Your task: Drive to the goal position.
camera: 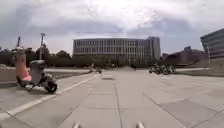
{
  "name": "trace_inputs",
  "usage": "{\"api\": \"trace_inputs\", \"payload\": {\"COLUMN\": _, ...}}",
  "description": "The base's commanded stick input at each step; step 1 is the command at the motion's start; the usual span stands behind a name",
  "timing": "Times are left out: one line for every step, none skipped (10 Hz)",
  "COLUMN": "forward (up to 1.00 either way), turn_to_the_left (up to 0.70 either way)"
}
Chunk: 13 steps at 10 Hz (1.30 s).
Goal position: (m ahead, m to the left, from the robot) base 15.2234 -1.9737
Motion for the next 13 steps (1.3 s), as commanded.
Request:
{"api": "trace_inputs", "payload": {"forward": 0.7, "turn_to_the_left": -0.14}}
{"api": "trace_inputs", "payload": {"forward": 0.7, "turn_to_the_left": -0.14}}
{"api": "trace_inputs", "payload": {"forward": 0.7, "turn_to_the_left": -0.14}}
{"api": "trace_inputs", "payload": {"forward": 0.7, "turn_to_the_left": -0.14}}
{"api": "trace_inputs", "payload": {"forward": 0.7, "turn_to_the_left": -0.14}}
{"api": "trace_inputs", "payload": {"forward": 0.7, "turn_to_the_left": -0.14}}
{"api": "trace_inputs", "payload": {"forward": 0.7, "turn_to_the_left": -0.14}}
{"api": "trace_inputs", "payload": {"forward": 0.7, "turn_to_the_left": -0.14}}
{"api": "trace_inputs", "payload": {"forward": 0.7, "turn_to_the_left": -0.14}}
{"api": "trace_inputs", "payload": {"forward": 0.7, "turn_to_the_left": -0.14}}
{"api": "trace_inputs", "payload": {"forward": 0.7, "turn_to_the_left": -0.14}}
{"api": "trace_inputs", "payload": {"forward": 0.7, "turn_to_the_left": -0.14}}
{"api": "trace_inputs", "payload": {"forward": 0.7, "turn_to_the_left": -0.14}}
